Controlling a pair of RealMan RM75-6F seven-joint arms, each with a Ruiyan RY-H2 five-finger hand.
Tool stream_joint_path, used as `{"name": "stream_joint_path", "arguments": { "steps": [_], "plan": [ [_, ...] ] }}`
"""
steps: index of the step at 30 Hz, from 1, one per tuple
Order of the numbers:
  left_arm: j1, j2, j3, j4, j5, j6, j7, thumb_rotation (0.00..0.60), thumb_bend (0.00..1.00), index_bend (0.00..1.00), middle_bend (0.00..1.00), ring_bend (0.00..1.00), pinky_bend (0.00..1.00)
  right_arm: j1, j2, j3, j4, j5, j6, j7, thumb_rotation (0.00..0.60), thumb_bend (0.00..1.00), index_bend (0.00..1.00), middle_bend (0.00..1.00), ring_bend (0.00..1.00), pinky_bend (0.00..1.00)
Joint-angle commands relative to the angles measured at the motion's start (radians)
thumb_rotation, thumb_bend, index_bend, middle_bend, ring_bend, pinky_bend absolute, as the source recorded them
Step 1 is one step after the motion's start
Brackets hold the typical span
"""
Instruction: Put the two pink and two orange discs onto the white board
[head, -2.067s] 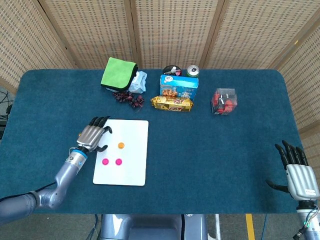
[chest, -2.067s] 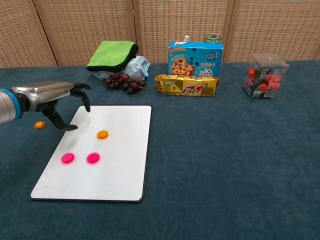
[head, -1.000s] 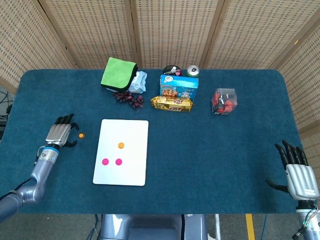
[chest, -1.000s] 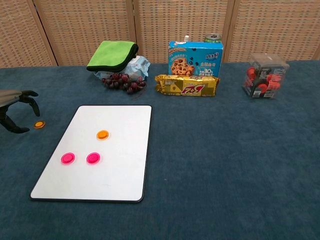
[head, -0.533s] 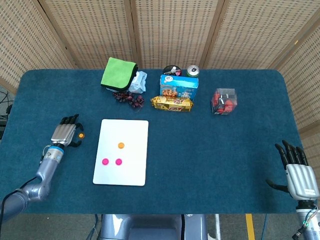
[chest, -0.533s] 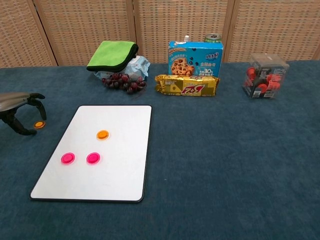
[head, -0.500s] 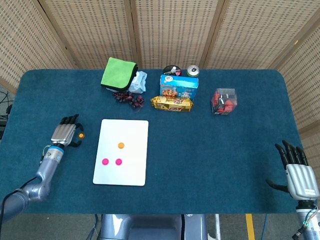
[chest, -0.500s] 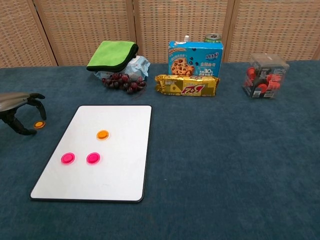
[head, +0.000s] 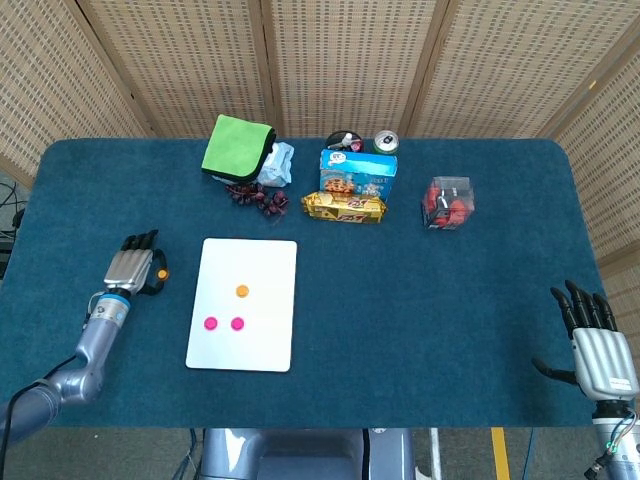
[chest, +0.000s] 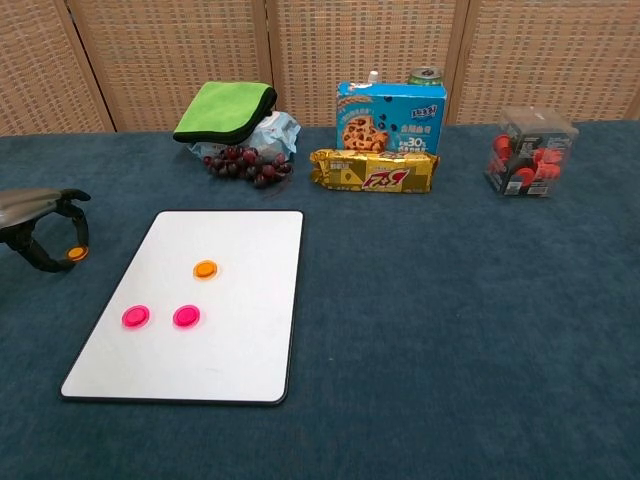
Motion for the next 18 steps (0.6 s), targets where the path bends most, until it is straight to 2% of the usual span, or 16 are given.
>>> {"name": "stream_joint_path", "arguments": {
  "steps": [1,5,11,18],
  "plan": [
    [0.001,0.009,-0.005,-0.011,0.002,0.006,-0.002,0.600,0.37,0.55,0.00,0.00,0.00,0.000,0.000,0.000,0.000,0.000,0.000,0.001,0.600,0.00,0.00,0.00,0.00,0.00],
    [-0.002,0.044,-0.020,-0.067,0.028,0.038,-0.014,0.600,0.37,0.55,0.00,0.00,0.00,0.000,0.001,0.000,0.000,-0.001,0.000,0.003,0.600,0.00,0.00,0.00,0.00,0.00],
    [-0.013,0.120,-0.041,-0.211,0.075,0.089,-0.006,0.600,0.37,0.56,0.00,0.00,0.00,0.000,0.001,0.000,-0.001,0.000,-0.001,0.003,0.600,0.00,0.00,0.00,0.00,0.00],
    [-0.038,0.148,-0.030,-0.360,0.103,0.089,0.039,0.600,0.36,0.56,0.00,0.00,0.00,-0.001,0.003,-0.001,-0.001,-0.001,-0.001,0.007,0.600,0.00,0.00,0.00,0.00,0.00]
  ]
}}
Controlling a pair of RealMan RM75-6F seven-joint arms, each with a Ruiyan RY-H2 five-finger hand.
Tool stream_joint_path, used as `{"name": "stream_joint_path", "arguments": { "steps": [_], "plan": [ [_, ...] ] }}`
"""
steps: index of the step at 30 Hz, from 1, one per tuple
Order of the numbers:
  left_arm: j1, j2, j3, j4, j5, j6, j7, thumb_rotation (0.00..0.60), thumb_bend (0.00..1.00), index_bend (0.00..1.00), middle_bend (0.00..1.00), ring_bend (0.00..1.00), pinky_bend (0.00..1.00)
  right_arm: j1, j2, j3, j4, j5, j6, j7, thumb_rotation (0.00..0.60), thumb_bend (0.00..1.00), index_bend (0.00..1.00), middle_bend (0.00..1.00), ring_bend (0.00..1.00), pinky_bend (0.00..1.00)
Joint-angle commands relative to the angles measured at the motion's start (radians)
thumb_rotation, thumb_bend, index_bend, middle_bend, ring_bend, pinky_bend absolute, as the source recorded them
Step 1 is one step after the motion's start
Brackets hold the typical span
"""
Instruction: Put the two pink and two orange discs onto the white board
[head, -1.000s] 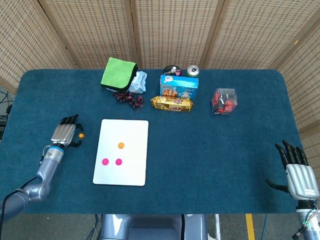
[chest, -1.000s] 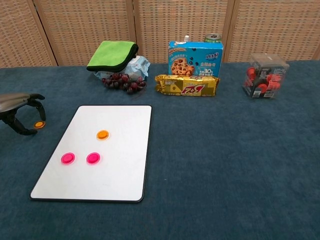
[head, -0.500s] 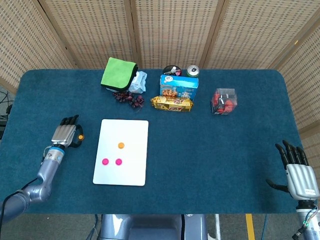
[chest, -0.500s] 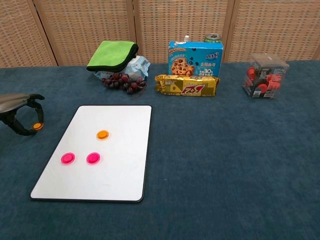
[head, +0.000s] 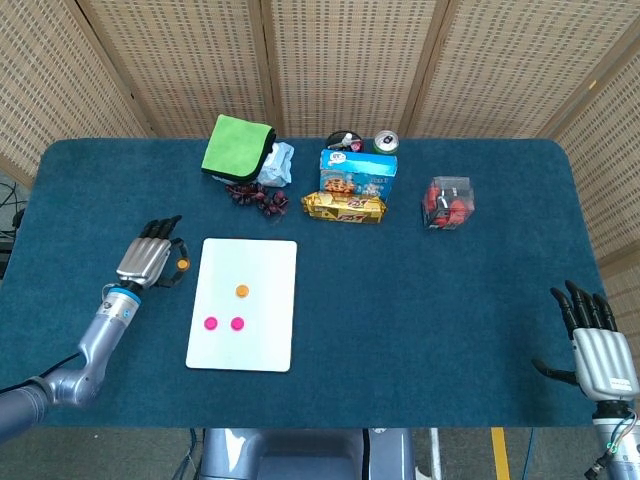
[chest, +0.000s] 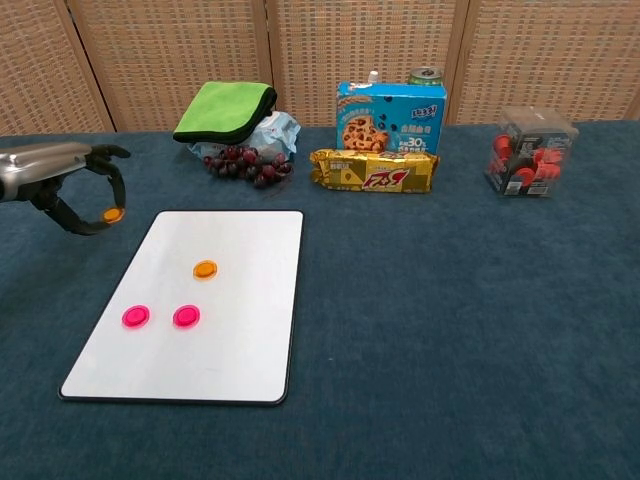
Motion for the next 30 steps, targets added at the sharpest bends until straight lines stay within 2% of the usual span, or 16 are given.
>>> {"name": "stream_joint_path", "arguments": {
  "steps": [1,9,19,30],
  "plan": [
    [-0.019,0.007,0.007,-0.056,0.015,0.001,0.030,0.600,0.36,0.56,0.00,0.00,0.00,0.000,0.001,0.000,0.000,0.000,0.000,0.002,0.600,0.00,0.00,0.00,0.00,0.00],
    [-0.044,-0.030,0.023,-0.078,-0.017,-0.015,0.089,0.600,0.36,0.56,0.00,0.00,0.00,0.002,0.003,0.000,-0.001,0.003,-0.006,0.006,0.600,0.00,0.00,0.00,0.00,0.00],
    [-0.043,-0.068,0.048,-0.031,-0.056,-0.022,0.110,0.600,0.36,0.56,0.00,0.00,0.00,0.003,0.006,-0.001,-0.003,0.005,-0.011,0.008,0.600,0.00,0.00,0.00,0.00,0.00],
    [-0.048,-0.105,0.052,0.012,-0.070,-0.021,0.111,0.600,0.36,0.56,0.00,0.00,0.00,0.003,0.007,-0.001,-0.004,0.005,-0.012,0.009,0.600,0.00,0.00,0.00,0.00,0.00]
  ]
}}
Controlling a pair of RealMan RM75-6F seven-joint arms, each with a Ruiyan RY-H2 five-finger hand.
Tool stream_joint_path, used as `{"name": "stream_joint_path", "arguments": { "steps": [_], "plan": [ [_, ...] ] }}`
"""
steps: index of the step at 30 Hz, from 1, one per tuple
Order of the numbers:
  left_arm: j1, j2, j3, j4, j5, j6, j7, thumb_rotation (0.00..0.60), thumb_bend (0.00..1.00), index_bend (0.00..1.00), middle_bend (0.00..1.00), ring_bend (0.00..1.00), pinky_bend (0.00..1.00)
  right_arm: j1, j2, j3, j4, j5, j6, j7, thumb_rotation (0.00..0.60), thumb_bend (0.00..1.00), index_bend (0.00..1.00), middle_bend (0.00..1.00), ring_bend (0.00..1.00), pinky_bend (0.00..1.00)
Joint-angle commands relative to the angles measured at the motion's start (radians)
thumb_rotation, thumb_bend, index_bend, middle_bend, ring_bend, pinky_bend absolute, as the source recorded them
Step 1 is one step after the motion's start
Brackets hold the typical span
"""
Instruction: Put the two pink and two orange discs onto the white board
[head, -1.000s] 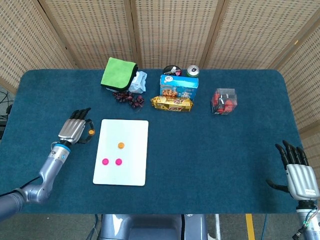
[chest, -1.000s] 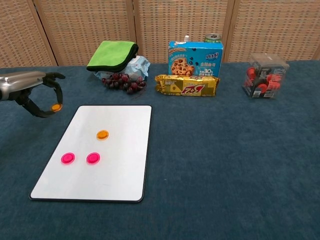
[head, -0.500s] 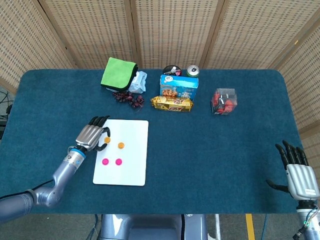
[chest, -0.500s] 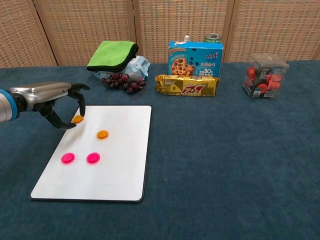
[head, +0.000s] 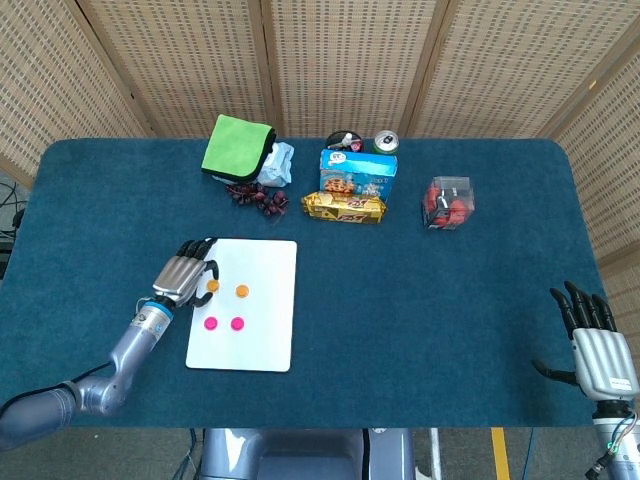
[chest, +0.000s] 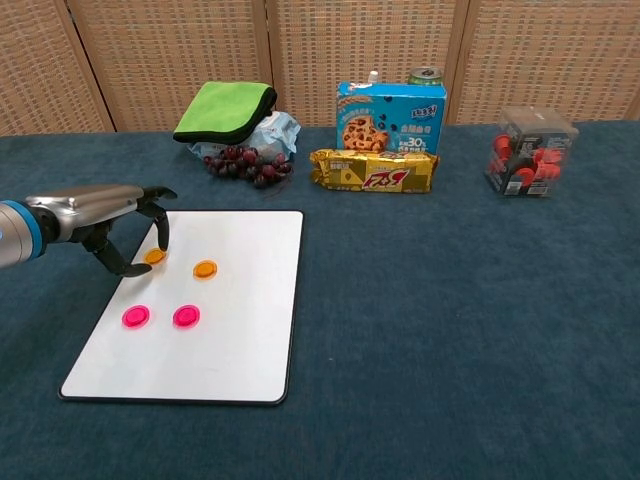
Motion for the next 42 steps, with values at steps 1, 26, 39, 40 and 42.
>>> {"name": "stream_joint_path", "arguments": {
  "steps": [1,26,39,40,42],
  "plan": [
    [-0.002,-0.009,0.002,0.012,-0.006,0.001,0.008,0.600,0.36,0.56,0.00,0.00,0.00,0.000,0.000,0.000,0.000,0.000,0.000,0.001,0.600,0.00,0.00,0.00,0.00,0.00],
    [-0.004,-0.011,0.008,0.004,-0.017,0.010,0.032,0.600,0.33,0.23,0.00,0.00,0.00,0.000,0.002,0.000,-0.001,0.002,-0.002,0.004,0.600,0.00,0.00,0.00,0.00,0.00],
    [0.122,0.256,-0.011,-0.268,0.106,0.228,-0.084,0.600,0.10,0.03,0.00,0.00,0.00,0.000,0.001,0.000,-0.001,0.001,-0.001,0.003,0.600,0.00,0.00,0.00,0.00,0.00],
    [0.147,0.291,-0.002,-0.293,0.110,0.253,-0.089,0.600,0.06,0.01,0.00,0.00,0.00,0.000,0.001,0.000,-0.001,0.000,0.001,0.002,0.600,0.00,0.00,0.00,0.00,0.00],
    [0.187,0.340,0.013,-0.328,0.109,0.292,-0.093,0.600,0.03,0.00,0.00,0.00,0.00,0.000,0.000,0.000,0.000,-0.002,0.004,-0.001,0.600,0.00,0.00,0.00,0.00,0.00]
  ]
}}
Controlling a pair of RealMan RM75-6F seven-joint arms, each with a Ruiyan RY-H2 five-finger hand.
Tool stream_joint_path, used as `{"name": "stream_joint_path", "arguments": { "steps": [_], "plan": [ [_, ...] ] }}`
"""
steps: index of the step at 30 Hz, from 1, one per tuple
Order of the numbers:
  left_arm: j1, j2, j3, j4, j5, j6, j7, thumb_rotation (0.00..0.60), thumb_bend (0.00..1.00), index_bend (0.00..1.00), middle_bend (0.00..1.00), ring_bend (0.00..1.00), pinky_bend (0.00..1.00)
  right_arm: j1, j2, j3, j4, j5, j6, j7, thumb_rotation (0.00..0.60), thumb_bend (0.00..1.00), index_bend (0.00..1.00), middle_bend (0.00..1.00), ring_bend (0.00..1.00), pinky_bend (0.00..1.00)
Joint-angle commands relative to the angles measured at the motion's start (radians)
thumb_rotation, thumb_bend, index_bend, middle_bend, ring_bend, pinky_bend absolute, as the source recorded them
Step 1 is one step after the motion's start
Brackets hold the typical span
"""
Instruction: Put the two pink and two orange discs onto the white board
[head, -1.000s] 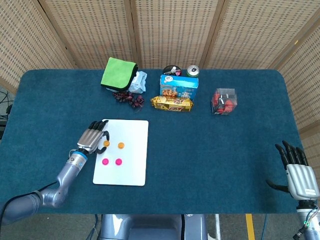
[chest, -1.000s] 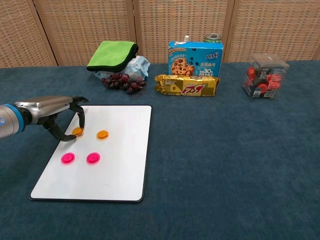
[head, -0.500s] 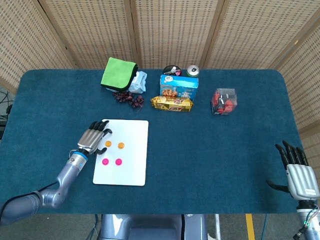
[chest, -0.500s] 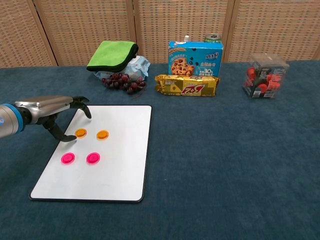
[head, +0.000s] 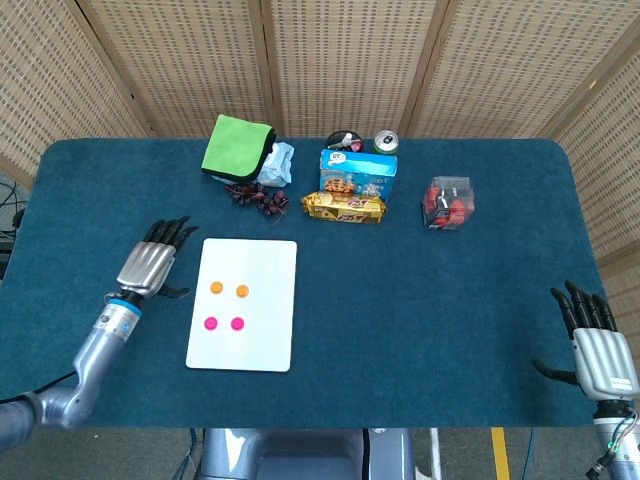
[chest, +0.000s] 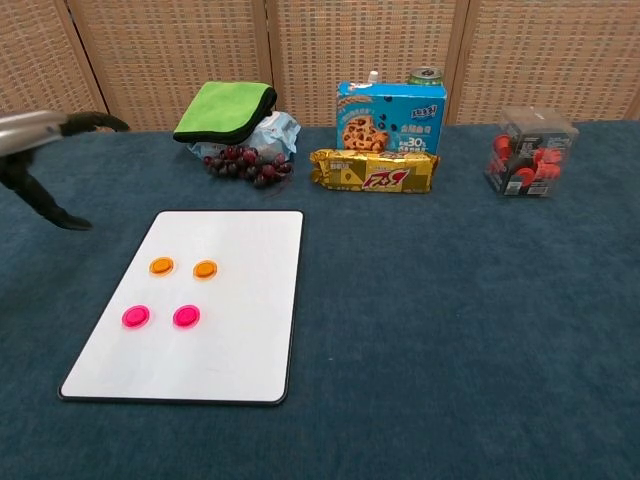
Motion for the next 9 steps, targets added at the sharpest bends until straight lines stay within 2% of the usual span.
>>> {"name": "stream_joint_path", "arguments": {
  "steps": [1,5,9],
  "plan": [
    [0.106,0.125,0.031,-0.102,0.020,0.109,-0.031,0.600,0.02,0.00,0.00,0.00,0.00,-0.001,-0.002,0.000,0.001,-0.003,0.004,-0.004,0.600,0.00,0.00,0.00,0.00,0.00],
    [0.229,0.224,0.077,-0.189,0.005,0.233,-0.050,0.600,0.00,0.00,0.00,0.00,0.00,-0.004,-0.008,0.001,0.003,-0.009,0.017,-0.012,0.600,0.00,0.00,0.00,0.00,0.00],
    [0.350,0.275,0.113,-0.251,-0.006,0.381,-0.046,0.600,0.00,0.00,0.00,0.00,0.00,-0.006,-0.014,0.001,0.007,-0.014,0.027,-0.019,0.600,0.00,0.00,0.00,0.00,0.00]
  ]
}}
